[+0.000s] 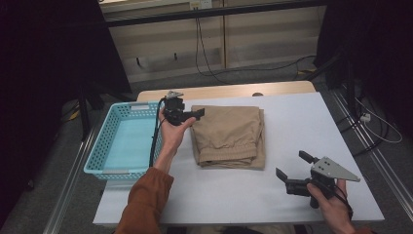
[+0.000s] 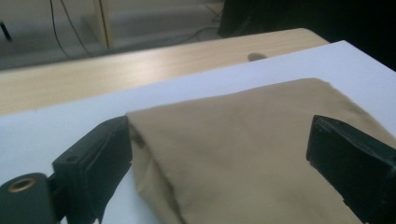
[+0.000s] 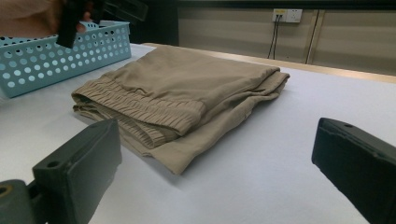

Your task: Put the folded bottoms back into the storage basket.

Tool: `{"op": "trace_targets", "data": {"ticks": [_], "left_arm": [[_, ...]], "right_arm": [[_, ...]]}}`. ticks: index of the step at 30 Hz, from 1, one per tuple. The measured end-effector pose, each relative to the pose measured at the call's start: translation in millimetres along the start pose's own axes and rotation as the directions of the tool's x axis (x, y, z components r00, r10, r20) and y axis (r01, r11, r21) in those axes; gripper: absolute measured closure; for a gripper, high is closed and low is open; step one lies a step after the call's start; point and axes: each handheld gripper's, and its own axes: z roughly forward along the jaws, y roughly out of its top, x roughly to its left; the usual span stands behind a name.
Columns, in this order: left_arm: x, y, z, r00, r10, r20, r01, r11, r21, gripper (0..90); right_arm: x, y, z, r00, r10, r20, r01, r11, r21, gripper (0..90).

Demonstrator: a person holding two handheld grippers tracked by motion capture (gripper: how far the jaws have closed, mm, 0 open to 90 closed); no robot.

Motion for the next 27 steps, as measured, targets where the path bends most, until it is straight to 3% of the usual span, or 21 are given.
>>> {"op": "trace_targets", "data": {"ticks": [1, 2, 3, 4, 7, 11, 15, 17, 18, 20, 24, 27], "left_arm": [[0.0, 0.0, 0.0, 1.0, 0.0, 0.0, 0.0, 1.0, 0.0, 7.5], [5.8, -2.4, 8.0, 0.9994, -0.026, -0.022, 0.027, 0.9993, 0.026, 8.9], [5.8, -2.4, 8.0, 0.9994, -0.026, -0.022, 0.027, 0.9993, 0.026, 9.4], [8.9, -3.4, 14.0, 0.9995, -0.026, -0.019, 0.027, 0.9981, 0.055, 10.1], [10.4, -4.3, 18.7, 0.9992, -0.031, -0.025, 0.032, 0.9975, 0.063, 14.5], [13.5, -9.4, 32.1, 0.9981, -0.056, -0.026, 0.058, 0.992, 0.112, 17.5], [21.0, -15.0, 39.5, 0.9965, -0.081, -0.019, 0.083, 0.9902, 0.112, 17.1], [24.5, -16.1, 40.7, 0.9957, -0.085, -0.036, 0.088, 0.9892, 0.117, 19.3], [27.6, -17.7, 41.7, 0.9935, -0.105, -0.044, 0.11, 0.9862, 0.124, 23.5], [29.7, -20.2, 45.5, 0.9887, -0.129, -0.076, 0.14, 0.9777, 0.157, 22.9], [33.6, -23.8, 49.8, 0.9856, -0.15, -0.078, 0.162, 0.9709, 0.176, 32.1], [34.3, -25.6, 52.0, 0.9873, -0.145, -0.065, 0.156, 0.9669, 0.202, 39.1]], "right_arm": [[0.0, -0.1, -0.3, 1.0, -0.009, -0.002, 0.009, 1.0, -0.001, 1.6], [0.9, 0.3, -0.9, 1.0, -0.004, -0.005, 0.004, 1.0, -0.001, 1.6], [1.2, 0.4, -1.3, 0.9999, -0.006, -0.008, 0.006, 1.0, 0.001, 1.5], [1.2, 0.3, -1.5, 0.9999, -0.008, -0.008, 0.008, 1.0, 0.0, 1.6], [0.6, 0.2, -1.7, 0.9999, -0.009, -0.01, 0.009, 1.0, -0.001, 1.6], [0.6, -0.2, -1.1, 0.9999, -0.007, -0.011, 0.008, 1.0, 0.003, 1.6], [2.0, -1.1, -1.3, 0.9999, -0.007, -0.01, 0.007, 1.0, 0.01, 1.6], [2.6, -1.4, -1.8, 0.9999, -0.009, -0.011, 0.009, 1.0, 0.012, 1.6], [2.6, -1.5, -1.9, 0.9999, -0.011, -0.012, 0.011, 1.0, 0.011, 1.6], [2.2, -1.7, -2.3, 0.9999, -0.01, -0.013, 0.01, 1.0, 0.014, 1.6], [0.0, -2.4, -2.5, 0.9996, 0.022, -0.016, -0.022, 1.0, 0.012, 1.4], [-1.0, -2.5, -3.0, 0.9997, 0.021, -0.011, -0.02, 1.0, 0.016, 1.5]]}}
